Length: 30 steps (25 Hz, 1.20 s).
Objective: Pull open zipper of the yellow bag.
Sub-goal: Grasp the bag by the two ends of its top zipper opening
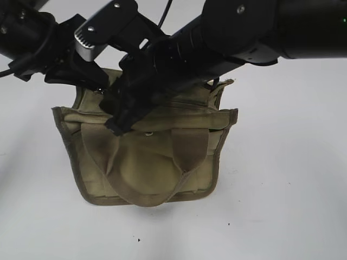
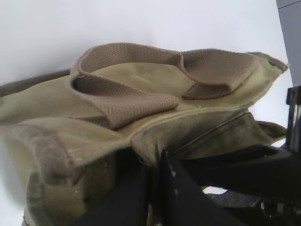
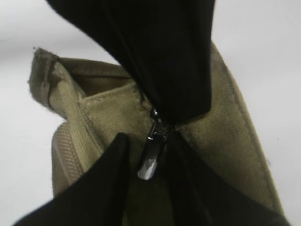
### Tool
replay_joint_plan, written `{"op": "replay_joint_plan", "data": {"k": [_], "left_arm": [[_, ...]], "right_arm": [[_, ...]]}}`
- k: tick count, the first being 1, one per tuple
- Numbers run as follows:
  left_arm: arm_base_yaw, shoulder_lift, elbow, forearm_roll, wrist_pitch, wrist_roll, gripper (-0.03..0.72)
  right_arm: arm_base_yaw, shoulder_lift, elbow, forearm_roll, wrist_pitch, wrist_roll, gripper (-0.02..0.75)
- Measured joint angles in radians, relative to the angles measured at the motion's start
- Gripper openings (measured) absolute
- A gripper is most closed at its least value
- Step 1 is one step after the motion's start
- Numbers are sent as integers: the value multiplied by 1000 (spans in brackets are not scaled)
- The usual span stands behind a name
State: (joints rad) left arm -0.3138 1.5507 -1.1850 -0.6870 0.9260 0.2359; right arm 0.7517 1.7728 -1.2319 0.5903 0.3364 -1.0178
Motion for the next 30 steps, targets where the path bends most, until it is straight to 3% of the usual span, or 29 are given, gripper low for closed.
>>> {"op": "replay_joint_plan", "data": {"k": [5,13,20,30], "left_arm": [[0,0,0,1,4,0,40],[1,-5,0,14,9,0,40],[1,-16,0,14,9,0,38],[1,-19,0,14,9,0,38]], "right_arm": [[0,0,-1,-24,-2,1,78],[-17,-10,-1,-33,23,2,78],[-118,-74,-1,-47,185,7,78],[-287,-176,-1,-241,463,207,78]]}}
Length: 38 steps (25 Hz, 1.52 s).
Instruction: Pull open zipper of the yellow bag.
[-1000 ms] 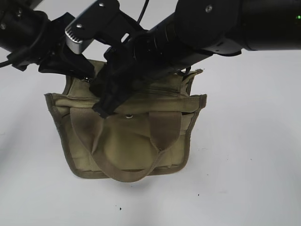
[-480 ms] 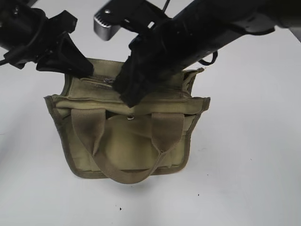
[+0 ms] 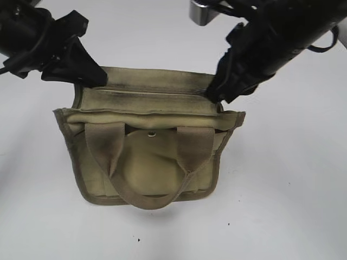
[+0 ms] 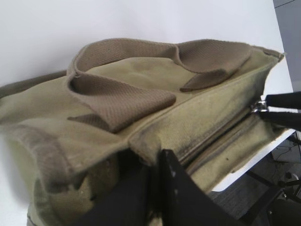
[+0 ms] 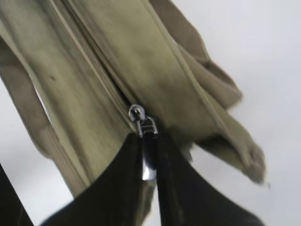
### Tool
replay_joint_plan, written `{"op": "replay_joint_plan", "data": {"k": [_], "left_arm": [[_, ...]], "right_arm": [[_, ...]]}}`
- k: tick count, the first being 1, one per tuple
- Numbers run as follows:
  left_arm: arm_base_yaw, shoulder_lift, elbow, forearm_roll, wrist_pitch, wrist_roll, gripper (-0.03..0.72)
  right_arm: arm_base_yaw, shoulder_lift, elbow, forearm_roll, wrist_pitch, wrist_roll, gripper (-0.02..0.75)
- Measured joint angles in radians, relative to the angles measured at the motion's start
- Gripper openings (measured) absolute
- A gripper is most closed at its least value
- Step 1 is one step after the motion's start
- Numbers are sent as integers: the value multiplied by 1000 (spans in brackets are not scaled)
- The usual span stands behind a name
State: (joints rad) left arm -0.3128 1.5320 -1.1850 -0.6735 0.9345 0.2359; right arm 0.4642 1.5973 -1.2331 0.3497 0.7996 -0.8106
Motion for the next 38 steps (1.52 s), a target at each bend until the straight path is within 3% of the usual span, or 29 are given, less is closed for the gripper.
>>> {"op": "replay_joint_plan", "data": {"k": [6,12,14,19,24,32,38], "left_arm": [[0,0,0,3,0,0,37],[1,-4,0,12,0,0,61],[2,-22,0,34,0,0,111],[2,-146,0,165,25,0,307],[2,-317,6,357,146,-53,349],[2,-749,283,631,186,-202,351],[2,-1101,551,685,190,-214,351]], "right_arm": [[-110,-9,0,-47,142,100,75],[-115,-12,0,-25,169,212,95],[-115,-25,0,-23,177,276,181],[-115,-98,0,-27,286,416,501],[-115,-219,74,-28,342,472,575],[-115,-541,411,-79,318,566,583],[-115,-879,626,-128,301,603,583]]}}
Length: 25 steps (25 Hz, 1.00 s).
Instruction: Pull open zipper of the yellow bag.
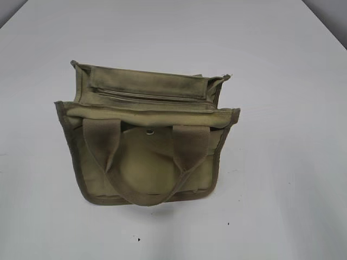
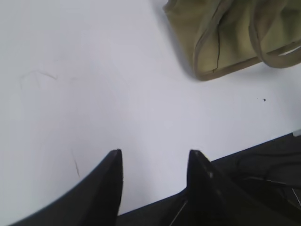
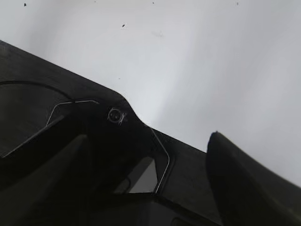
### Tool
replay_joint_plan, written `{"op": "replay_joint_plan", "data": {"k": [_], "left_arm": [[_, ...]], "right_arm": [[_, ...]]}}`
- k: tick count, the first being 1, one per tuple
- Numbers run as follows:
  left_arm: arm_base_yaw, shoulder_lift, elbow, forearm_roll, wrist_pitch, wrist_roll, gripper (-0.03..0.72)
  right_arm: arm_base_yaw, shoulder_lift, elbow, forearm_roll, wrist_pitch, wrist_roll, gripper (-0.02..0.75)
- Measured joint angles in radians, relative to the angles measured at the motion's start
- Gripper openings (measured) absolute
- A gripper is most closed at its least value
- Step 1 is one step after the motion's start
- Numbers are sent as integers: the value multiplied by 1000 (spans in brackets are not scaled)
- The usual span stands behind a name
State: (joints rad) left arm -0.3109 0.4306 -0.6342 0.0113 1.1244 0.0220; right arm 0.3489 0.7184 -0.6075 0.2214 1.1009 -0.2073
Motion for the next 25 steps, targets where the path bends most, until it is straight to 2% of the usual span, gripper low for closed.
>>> {"op": "replay_joint_plan", "data": {"k": [3,10,14,25], "left_arm": [[0,-168,72,0,0,-1,351],[0,-419,97,7,-27,-3,351],[0,-436,117,8,-54,-3,351],[0,-436,117,9,-61,-3,351]], "right_arm": [[0,-152,61,-25,4,2,584],[0,-451,110,-78,3,3,584],[0,-520,120,-83,-1,3,585],[0,-525,123,-81,-4,3,575]]}}
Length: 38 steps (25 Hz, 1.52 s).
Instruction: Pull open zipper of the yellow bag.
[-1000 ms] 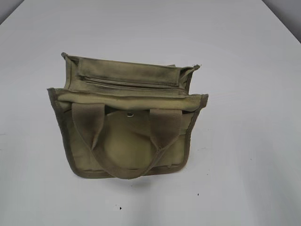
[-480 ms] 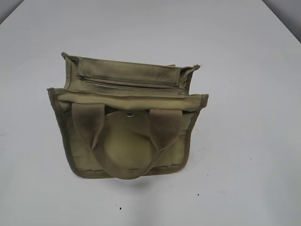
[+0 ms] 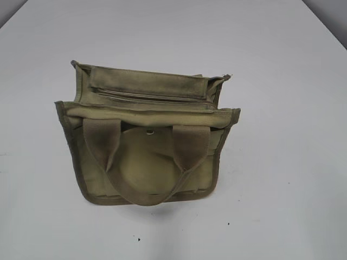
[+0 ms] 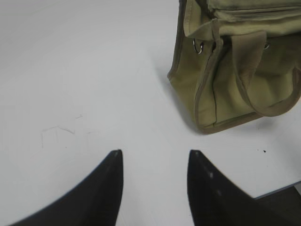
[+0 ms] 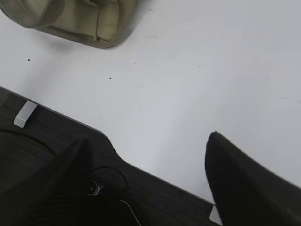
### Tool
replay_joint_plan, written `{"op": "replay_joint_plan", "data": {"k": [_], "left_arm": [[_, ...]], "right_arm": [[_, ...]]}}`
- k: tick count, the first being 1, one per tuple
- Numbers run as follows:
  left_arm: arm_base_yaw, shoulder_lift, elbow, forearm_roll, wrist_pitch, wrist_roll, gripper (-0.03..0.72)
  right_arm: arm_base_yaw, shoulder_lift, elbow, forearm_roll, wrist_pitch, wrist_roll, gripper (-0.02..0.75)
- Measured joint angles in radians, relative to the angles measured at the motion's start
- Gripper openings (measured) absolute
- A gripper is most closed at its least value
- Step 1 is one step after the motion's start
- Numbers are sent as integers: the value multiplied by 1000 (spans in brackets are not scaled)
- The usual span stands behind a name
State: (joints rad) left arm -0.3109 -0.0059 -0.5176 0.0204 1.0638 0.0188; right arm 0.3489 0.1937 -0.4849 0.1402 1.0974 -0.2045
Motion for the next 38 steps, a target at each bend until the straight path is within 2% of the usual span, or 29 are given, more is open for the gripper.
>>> {"op": "replay_joint_plan", "data": {"k": [13,15,20,22,26,32,38], "left_arm": [[7,0,0,0,-1,0,351],[42,0,0,0,-1,0,351],[247,0,0,0,-1,0,351],[285,0,0,0,-1,0,351],[281,0,0,0,-1,0,351],[264,0,0,0,-1,0,351],[264,0,0,0,-1,0,351]], "right_arm": [[-4,0,0,23,-1,0,575],[-36,-1,0,24,-1,0,575],[-236,-1,0,26,-2,0,575],[-297,-2,0,26,-2,0,575],[-354,-61,0,26,-5,0,575],[-357,-196,0,26,-7,0,575],[-357,-200,0,27,-7,0,575]]}}
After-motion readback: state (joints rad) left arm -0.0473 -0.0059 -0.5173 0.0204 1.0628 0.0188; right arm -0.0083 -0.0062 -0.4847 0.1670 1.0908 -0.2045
